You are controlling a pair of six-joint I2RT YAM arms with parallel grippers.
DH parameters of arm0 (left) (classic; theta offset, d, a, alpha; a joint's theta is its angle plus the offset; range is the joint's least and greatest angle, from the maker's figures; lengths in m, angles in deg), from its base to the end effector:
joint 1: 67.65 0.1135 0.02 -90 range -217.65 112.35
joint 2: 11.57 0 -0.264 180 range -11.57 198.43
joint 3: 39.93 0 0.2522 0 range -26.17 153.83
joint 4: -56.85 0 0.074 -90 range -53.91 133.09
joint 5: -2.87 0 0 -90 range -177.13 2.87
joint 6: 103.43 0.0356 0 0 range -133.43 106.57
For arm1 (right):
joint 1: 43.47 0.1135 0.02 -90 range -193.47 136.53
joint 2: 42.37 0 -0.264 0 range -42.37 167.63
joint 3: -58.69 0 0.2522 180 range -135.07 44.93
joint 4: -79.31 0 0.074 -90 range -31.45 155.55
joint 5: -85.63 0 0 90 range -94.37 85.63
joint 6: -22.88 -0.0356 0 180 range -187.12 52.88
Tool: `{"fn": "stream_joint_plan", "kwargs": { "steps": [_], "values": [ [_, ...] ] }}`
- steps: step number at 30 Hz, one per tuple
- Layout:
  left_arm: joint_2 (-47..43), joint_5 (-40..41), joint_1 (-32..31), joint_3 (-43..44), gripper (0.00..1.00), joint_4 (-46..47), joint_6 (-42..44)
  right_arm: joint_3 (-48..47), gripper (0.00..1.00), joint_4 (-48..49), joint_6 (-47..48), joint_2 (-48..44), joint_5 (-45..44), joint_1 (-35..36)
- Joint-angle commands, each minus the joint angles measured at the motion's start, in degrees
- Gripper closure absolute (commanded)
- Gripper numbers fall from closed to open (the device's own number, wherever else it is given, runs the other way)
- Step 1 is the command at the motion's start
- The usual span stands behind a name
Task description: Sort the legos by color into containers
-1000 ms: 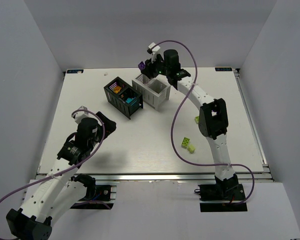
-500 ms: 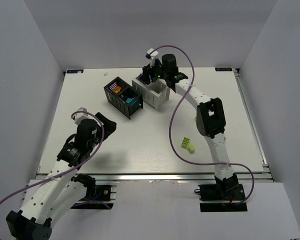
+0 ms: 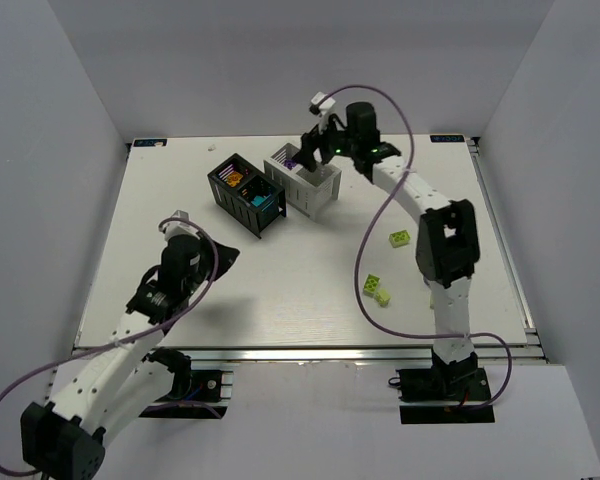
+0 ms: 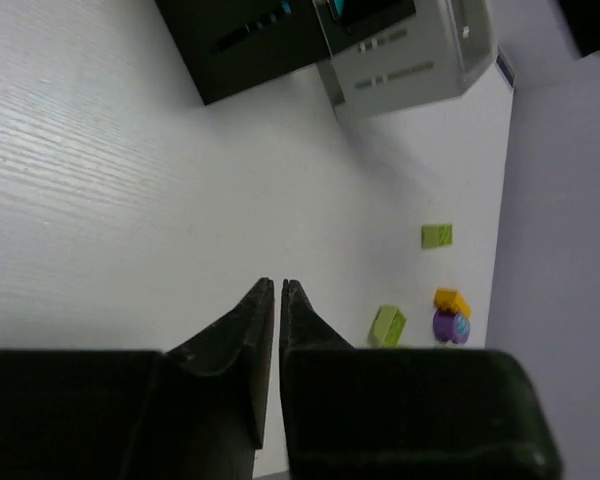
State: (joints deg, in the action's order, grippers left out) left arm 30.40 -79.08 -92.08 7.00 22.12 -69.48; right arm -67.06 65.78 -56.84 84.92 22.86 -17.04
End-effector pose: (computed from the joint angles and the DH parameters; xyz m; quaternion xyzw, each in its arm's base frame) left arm 0.1567 -0.0657 0.2576 -0.2690 0.8206 -0.2770 0.4213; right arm 0.4710 0.2523 0.2893 -0.3788 0.6871 0.2680 0.5591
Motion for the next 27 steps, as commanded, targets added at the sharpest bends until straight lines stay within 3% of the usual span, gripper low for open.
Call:
{"fn": "stream_joint_plan", "kwargs": {
  "steps": [1,2,4,5,6,7,9,10,11,13,14,18,22,27],
  "values": [
    [5.0,-7.7,0.3,0.8,0.84,7.7,0.7,4.2,0.22,0.0,1.8,-14.5,10.5,-4.9],
    [6.8,-11.4,0.0,0.9,0.87,10.0,0.4,5.2,0.38,-6.0,2.9,-16.1,11.6,-5.8],
    [11.7,-12.4,-2.9,2.9,0.87,11.4,0.5,8.1,0.60,-13.0,6.2,-20.9,14.3,-8.4],
    [13.2,-11.7,-4.5,4.2,0.84,11.7,0.9,9.6,0.81,-19.8,8.2,-22.7,14.3,-9.3],
    [16.5,-9.2,-6.3,5.7,0.79,11.4,1.7,11.3,0.84,-22.7,12.0,-24.4,13.8,-10.3],
    [18.6,-8.8,-9.7,7.3,0.65,10.8,2.1,15.6,0.84,-25.3,13.5,-28.3,13.5,-12.8],
    [25.4,-5.8,-12.6,13.0,0.50,8.7,3.0,19.7,0.66,-31.4,16.6,-31.9,12.2,-17.4],
    [27.9,-5.2,-15.4,15.1,0.45,7.8,3.4,23.0,0.55,-33.4,17.5,-35.1,11.5,-18.8],
    [30.2,-4.9,-16.8,19.3,0.37,5.7,3.8,24.4,0.35,-35.6,18.4,-36.5,10.7,-20.3],
    [37.3,-3.6,-20.6,23.6,0.33,3.5,5.7,27.1,0.14,-42.0,21.4,-40.1,8.7,-24.2],
    [39.7,-3.2,-21.7,27.9,0.31,1.6,6.6,29.6,0.11,-43.9,22.1,-41.2,8.0,-25.5],
    [51.3,-2.3,-26.6,38.5,0.27,-3.1,11.5,35.7,0.11,-47.8,23.6,-47.0,9.0,-34.1],
    [61.8,-2.5,-30.1,48.8,0.23,-7.3,14.3,35.8,0.14,-54.8,27.9,-48.4,14.3,-39.3],
    [73.0,-2.1,-31.7,59.5,0.11,-11.5,17.1,33.2,0.39,-61.4,30.6,-46.1,17.0,-43.9]
  ]
}}
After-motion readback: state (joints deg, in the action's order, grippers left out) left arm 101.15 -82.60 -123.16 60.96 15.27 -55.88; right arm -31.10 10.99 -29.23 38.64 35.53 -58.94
